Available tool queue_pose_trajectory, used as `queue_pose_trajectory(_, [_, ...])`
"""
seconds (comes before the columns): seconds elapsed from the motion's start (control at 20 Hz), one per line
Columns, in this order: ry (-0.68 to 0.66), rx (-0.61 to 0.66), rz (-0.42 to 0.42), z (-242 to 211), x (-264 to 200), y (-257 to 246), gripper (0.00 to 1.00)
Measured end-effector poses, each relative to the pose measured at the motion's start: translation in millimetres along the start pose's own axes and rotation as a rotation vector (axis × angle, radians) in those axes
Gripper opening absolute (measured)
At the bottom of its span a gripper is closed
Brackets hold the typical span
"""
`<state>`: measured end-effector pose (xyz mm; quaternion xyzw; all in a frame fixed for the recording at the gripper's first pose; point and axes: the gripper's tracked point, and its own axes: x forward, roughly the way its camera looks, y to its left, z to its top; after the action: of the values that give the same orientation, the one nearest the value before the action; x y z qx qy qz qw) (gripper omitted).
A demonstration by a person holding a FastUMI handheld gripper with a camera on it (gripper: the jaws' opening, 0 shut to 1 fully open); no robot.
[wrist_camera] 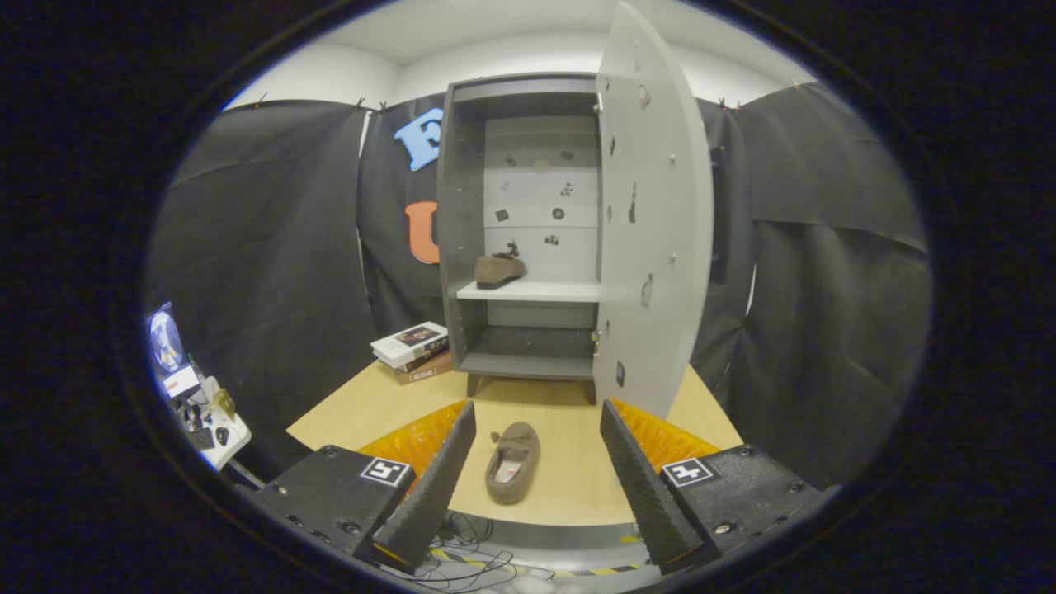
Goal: Open the shoe cabinet door, grab the shoes and put them into the shoe cabinet, then close the shoe cabinet door.
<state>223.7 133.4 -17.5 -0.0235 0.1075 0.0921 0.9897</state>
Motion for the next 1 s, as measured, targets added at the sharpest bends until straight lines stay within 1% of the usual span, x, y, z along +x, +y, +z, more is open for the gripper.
queue_pose_trajectory(0.2, [0.064, -0.002, 0.024, -24.9, 12.6, 11.1, 0.96])
queue_pose_trajectory(0.35, [0.119, 0.024, 0.047, -44.2, 27.7, 22.9, 0.96])
queue_pose_trajectory(0.6, [0.238, 0.028, 0.08, -75.6, 42.1, 32.6, 0.96])
queue_pose_trajectory(1.0, [0.43, 0.159, 0.04, -112.8, 62.5, 37.2, 0.96])
